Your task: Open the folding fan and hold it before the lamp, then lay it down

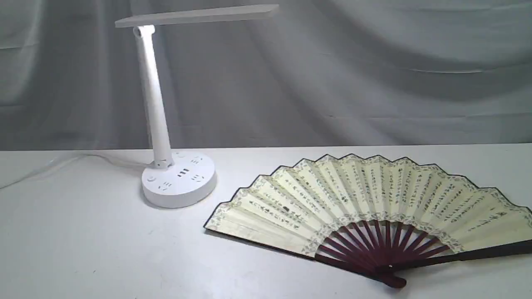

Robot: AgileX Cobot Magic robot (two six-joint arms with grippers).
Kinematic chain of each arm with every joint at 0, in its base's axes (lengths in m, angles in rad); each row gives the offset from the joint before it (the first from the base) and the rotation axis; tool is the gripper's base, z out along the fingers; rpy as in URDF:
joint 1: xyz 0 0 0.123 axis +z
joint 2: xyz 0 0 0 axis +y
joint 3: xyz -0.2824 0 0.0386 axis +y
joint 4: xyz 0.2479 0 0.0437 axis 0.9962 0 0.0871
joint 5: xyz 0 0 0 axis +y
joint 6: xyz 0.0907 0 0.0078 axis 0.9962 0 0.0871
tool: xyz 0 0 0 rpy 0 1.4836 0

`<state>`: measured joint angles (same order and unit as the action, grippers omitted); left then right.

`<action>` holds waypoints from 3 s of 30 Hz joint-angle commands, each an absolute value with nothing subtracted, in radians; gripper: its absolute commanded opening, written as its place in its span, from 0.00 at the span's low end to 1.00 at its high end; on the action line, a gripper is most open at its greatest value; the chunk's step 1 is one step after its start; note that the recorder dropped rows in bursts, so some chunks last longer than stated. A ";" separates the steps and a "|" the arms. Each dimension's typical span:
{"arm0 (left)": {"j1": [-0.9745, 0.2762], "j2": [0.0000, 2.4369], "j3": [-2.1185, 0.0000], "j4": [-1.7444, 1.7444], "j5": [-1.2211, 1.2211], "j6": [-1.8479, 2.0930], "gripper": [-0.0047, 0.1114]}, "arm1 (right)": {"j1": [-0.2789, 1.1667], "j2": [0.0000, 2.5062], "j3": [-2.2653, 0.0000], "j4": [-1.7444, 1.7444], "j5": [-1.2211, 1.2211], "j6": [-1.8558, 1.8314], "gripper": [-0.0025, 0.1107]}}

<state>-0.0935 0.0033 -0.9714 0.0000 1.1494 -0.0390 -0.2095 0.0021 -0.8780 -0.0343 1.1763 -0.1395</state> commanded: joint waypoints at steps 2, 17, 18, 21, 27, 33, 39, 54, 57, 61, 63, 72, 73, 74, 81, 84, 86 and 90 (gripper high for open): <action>-0.092 0.000 -0.960 0.044 1.219 -0.079 0.09 | -0.208 0.000 -0.874 -0.034 1.178 -0.126 0.02; -0.092 0.000 -0.655 -0.066 0.790 -0.070 0.06 | -0.208 0.000 -0.872 -0.034 1.131 -0.123 0.02; -0.092 0.000 -0.615 -0.092 0.728 -0.070 0.06 | -0.208 0.000 -0.866 -0.034 1.109 -0.123 0.02; -0.092 0.000 -0.495 -0.131 0.552 -0.070 0.06 | -0.208 0.000 -0.823 -0.032 1.045 -0.123 0.02; -0.092 0.000 -0.302 -0.131 0.322 -0.070 0.06 | -0.208 0.000 -0.660 0.034 0.918 -0.123 0.02; -0.092 0.000 -0.184 -0.086 0.241 -0.070 0.06 | -0.208 0.000 -0.469 0.062 0.701 -0.123 0.02; -0.092 0.000 -0.097 -0.064 0.153 -0.070 0.06 | -0.208 0.000 -0.327 0.132 0.500 -0.121 0.02; -0.092 0.000 0.000 0.038 0.057 -0.068 0.06 | -0.208 0.000 0.000 0.156 0.239 -0.126 0.02; -0.092 0.000 0.000 0.048 0.094 -0.066 0.06 | -0.208 0.000 0.000 0.156 0.238 -0.126 0.02; -0.092 0.000 0.000 0.048 0.132 -0.066 0.06 | -0.208 0.000 0.000 0.126 0.229 -0.154 0.02; -0.092 0.000 0.000 0.048 0.132 -0.066 0.06 | -0.208 0.000 0.000 0.122 0.229 -0.156 0.02; -0.092 0.000 0.000 0.048 0.132 -0.066 0.06 | -0.208 0.000 0.000 0.066 0.230 -0.161 0.02; -0.092 0.000 0.000 0.048 0.132 -0.066 0.06 | -0.208 0.000 0.000 0.066 0.230 -0.161 0.02; -0.092 0.000 0.000 0.048 0.132 -0.066 0.06 | -0.208 0.000 0.000 0.066 0.230 -0.161 0.02; -0.092 0.000 0.000 0.048 0.132 -0.066 0.06 | -0.208 0.000 0.000 -0.064 0.228 -0.035 0.02; -0.092 0.000 0.000 0.048 0.132 -0.066 0.06 | -0.208 0.000 0.000 -0.117 0.228 0.054 0.02; -0.092 0.000 0.000 0.048 0.132 -0.066 0.06 | -0.208 0.000 0.000 -0.117 0.228 0.056 0.02; -0.092 0.000 0.000 0.048 0.132 -0.066 0.06 | -0.208 0.000 0.000 -0.108 0.223 0.056 0.02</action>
